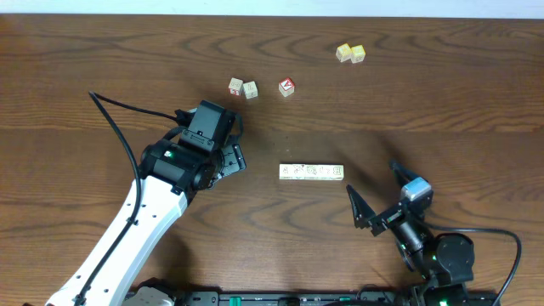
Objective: Lift 5 blocks
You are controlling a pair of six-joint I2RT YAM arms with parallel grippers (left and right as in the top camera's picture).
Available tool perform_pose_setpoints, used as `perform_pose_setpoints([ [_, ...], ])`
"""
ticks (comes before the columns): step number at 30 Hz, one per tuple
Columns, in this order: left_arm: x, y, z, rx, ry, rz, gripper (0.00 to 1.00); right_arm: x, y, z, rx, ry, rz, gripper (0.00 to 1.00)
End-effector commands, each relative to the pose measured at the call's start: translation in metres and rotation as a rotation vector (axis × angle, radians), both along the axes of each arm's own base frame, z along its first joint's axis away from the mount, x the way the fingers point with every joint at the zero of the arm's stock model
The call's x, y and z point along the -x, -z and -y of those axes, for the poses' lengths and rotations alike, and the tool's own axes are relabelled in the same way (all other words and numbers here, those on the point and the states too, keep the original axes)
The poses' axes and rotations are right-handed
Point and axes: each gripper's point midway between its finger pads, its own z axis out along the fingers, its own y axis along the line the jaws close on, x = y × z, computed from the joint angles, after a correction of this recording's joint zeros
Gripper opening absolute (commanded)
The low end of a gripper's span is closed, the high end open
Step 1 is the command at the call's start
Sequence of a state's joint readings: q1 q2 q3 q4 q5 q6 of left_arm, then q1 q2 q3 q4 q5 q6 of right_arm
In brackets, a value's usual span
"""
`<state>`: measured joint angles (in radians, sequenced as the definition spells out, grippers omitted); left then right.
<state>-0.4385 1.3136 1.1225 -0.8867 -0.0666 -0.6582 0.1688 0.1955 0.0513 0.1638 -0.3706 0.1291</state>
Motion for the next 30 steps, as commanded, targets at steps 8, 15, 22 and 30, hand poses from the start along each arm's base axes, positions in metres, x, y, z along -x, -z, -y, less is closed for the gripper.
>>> perform_pose_setpoints([
  [8, -0.004, -0.007, -0.003, -0.005, -0.017, 0.021, 0.76, -0.006, -0.001, 0.028, -0.041, 0.156, 0.040, 0.99],
  [15, -0.004, -0.007, -0.003, -0.005, -0.017, 0.021, 0.76, -0.008, 0.005, 0.050, -0.040, 0.267, 0.022, 0.99],
  [22, -0.004, -0.007, -0.003, -0.005, -0.017, 0.021, 0.76, -0.011, 0.036, 0.069, 0.021, 0.373, -0.086, 0.99],
  [30, -0.004, -0.007, -0.003, -0.005, -0.017, 0.021, 0.76, -0.012, 0.037, 0.076, 0.156, 0.410, -0.045, 0.99],
])
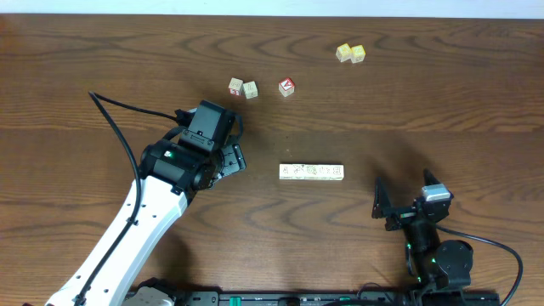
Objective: Lift 5 blocks
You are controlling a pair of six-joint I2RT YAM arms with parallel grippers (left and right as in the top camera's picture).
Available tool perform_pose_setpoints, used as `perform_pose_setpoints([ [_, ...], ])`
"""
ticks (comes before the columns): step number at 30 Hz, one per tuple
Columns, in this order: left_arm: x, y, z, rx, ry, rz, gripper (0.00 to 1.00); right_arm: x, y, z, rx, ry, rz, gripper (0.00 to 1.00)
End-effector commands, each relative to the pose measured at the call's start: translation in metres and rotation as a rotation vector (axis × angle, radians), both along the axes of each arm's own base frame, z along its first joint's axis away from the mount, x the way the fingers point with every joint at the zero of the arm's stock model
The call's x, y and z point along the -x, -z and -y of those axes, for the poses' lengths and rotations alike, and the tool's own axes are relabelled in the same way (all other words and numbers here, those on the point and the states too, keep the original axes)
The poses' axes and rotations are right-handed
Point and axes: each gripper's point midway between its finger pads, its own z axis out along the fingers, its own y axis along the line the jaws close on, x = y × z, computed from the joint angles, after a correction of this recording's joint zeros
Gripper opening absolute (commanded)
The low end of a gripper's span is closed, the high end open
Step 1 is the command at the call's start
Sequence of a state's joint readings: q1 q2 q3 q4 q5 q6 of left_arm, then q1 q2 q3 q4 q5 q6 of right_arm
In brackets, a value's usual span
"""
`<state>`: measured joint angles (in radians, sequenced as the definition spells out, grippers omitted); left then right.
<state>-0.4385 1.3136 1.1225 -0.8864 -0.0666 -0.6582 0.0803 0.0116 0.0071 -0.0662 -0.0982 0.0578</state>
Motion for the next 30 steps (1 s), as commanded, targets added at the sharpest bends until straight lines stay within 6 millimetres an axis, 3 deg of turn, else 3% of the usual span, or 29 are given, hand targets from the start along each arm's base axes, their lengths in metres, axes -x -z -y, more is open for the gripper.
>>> perform_pose_setpoints([
  [1, -0.004, -0.007, -0.003, -0.005, -0.017, 0.021, 0.76, -0.001, 0.001, 0.010, 0.077, 0.049, 0.007, 0.99],
  [14, -0.004, -0.007, -0.003, -0.005, -0.017, 0.021, 0.76, -0.001, 0.002, 0.012, 0.059, 0.063, 0.001, 0.99],
  [30, -0.004, -0.007, -0.003, -0.005, -0.017, 0.021, 0.76, -0.002, 0.002, 0.031, 0.053, 0.149, -0.003, 0.99],
])
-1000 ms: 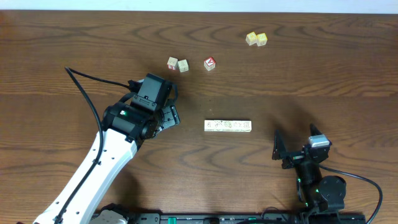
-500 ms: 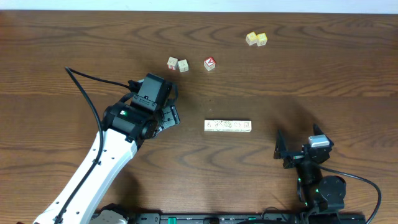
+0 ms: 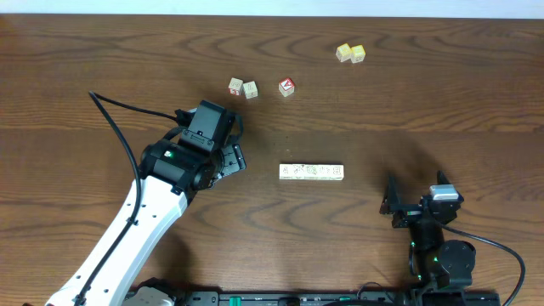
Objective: Lift 5 blocks
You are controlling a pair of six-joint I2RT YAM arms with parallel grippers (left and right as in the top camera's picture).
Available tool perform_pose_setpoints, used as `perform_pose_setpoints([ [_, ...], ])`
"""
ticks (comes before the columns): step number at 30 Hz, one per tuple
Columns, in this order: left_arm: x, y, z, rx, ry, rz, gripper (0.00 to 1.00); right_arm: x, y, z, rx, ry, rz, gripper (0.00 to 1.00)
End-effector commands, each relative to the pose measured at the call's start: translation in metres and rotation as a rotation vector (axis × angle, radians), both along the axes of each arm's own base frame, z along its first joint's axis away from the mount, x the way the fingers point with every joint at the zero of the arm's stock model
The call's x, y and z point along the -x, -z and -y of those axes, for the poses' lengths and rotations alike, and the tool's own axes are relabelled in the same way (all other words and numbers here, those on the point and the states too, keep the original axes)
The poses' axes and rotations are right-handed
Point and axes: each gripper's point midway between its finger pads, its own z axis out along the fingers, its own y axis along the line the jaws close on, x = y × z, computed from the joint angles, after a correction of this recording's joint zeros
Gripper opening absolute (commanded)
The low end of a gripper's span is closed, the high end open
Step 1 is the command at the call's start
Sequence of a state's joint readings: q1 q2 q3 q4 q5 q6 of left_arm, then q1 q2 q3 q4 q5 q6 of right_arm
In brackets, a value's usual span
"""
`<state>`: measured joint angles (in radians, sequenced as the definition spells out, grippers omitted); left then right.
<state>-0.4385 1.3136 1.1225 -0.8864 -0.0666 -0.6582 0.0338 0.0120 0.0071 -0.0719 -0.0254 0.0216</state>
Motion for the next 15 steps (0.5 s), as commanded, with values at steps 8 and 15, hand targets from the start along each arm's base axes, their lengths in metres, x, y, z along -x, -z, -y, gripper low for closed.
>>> perform_pose_setpoints([
  [8, -0.0044, -0.0067, -0.0026, -0.005, -0.017, 0.021, 0.76, 0.0002, 0.0005, 0.0070, 0.129, 0.024, 0.004, 0.99],
  [15, -0.0044, -0.0067, -0.0026, -0.005, -0.017, 0.021, 0.76, 0.0002, 0.0003, 0.0042, 0.128, 0.009, 0.006, 0.99],
])
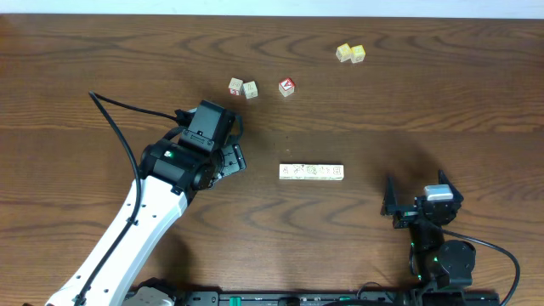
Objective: Lift 5 blocks
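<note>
A row of several pale letter blocks [311, 172] lies end to end at the table's middle. Loose blocks sit farther back: two tan ones [243, 87], a red one [286, 86] and two yellow ones [350, 53]. My left gripper [236, 153] rests left of the row, a short gap from its end, and looks open and empty. At the near right my right gripper [418, 201] stands open with its fingers spread wide and nothing between them, below and to the right of the row.
The left arm's white link [127, 238] slants up from the near left edge, with a black cable [119, 127] looping beside it. The right arm's base [442, 263] sits at the near edge.
The right gripper has turned very slightly and sits a touch higher in view. The left arm and all blocks are where they were.
The right gripper first stood open at an angle, closer to the row's right end. A second later it was farther right and squarer. It has stayed near the right front since. The left arm and the blocks stayed put throughout.
</note>
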You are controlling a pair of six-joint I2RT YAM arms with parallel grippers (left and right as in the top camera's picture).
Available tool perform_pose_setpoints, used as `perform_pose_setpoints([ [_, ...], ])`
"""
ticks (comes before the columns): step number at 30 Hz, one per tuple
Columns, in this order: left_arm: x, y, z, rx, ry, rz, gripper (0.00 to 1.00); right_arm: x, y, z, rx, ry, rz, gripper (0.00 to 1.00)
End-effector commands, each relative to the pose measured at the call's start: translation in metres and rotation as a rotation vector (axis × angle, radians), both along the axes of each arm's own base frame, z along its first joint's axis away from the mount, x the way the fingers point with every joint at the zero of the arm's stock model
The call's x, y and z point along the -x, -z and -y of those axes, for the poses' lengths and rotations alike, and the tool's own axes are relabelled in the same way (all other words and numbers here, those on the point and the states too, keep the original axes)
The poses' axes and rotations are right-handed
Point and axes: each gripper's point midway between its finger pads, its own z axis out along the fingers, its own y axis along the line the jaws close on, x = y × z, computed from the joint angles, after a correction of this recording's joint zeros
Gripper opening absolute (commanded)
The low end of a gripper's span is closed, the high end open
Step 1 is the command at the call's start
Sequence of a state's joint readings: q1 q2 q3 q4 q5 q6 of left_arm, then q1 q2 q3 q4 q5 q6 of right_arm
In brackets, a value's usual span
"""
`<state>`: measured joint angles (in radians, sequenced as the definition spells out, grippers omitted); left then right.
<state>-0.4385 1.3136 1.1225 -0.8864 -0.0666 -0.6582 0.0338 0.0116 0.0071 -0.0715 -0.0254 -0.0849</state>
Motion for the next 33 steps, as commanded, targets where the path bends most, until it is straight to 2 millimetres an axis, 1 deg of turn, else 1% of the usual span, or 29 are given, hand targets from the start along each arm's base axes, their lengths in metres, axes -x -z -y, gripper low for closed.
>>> perform_pose_setpoints([
  [1, -0.0044, -0.0067, -0.0026, -0.005, -0.017, 0.021, 0.76, 0.0002, 0.0004, 0.0042, 0.022, 0.017, 0.001, 0.99],
  [8, -0.0044, -0.0067, -0.0026, -0.005, -0.017, 0.021, 0.76, 0.0003, 0.0005, 0.0022, 0.012, 0.006, 0.000, 0.99],
  [14, -0.0044, -0.0067, -0.0026, -0.005, -0.017, 0.021, 0.76, 0.0002, 0.0006, 0.0036, -0.083, 0.021, -0.005, 0.99],
  [33, -0.0044, -0.0067, -0.0026, -0.005, -0.017, 0.021, 0.76, 0.0002, -0.0001, 0.0030, -0.084, 0.018, -0.003, 0.99],
])
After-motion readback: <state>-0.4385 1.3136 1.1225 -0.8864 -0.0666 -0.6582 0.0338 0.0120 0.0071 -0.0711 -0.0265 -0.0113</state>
